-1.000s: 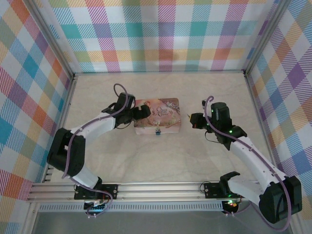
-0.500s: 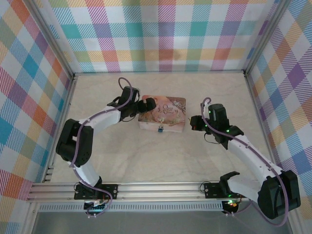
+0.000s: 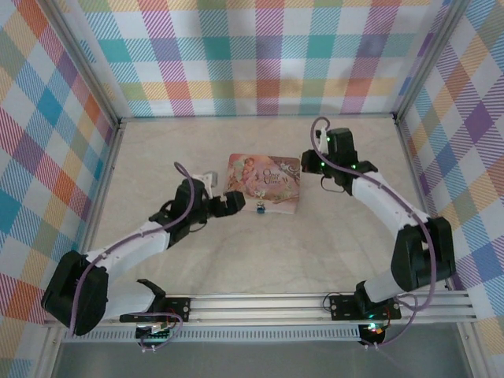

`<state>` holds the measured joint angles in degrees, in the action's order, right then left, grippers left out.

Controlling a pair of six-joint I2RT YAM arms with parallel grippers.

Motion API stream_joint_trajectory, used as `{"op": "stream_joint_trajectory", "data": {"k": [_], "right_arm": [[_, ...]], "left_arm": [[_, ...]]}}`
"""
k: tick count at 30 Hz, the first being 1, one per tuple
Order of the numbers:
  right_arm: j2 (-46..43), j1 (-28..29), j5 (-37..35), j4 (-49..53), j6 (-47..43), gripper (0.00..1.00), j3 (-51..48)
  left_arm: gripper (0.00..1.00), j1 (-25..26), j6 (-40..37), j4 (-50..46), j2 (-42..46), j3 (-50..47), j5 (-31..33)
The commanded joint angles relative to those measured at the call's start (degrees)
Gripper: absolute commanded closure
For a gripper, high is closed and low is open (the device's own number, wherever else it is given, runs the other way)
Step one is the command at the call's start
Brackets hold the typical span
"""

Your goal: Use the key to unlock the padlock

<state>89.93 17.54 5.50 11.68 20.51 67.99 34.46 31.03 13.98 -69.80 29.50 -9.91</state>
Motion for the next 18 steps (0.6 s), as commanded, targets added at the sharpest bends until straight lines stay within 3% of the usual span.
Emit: {"op": "stream_joint_trajectory", "data": {"k": [1, 12, 18], "right_arm": [[4.75, -0.49, -1.17, 0.70, -2.37, 1.00, 5.64], [15.37, -0.58, -3.17, 2.16, -5.48, 1.00, 14.68], [18.37, -0.62, -4.00, 2.20, -6.62, 1.00, 16.24]], "left_arm": [[0.00, 2.35, -3.09, 12.01, -2.63, -2.00, 3.62], [0.01, 10.27, -10.58, 25.86, -20.63, 2.47, 7.69], [0.01, 11.68, -12.33, 31.27, -26.51, 4.23, 9.32]]}}
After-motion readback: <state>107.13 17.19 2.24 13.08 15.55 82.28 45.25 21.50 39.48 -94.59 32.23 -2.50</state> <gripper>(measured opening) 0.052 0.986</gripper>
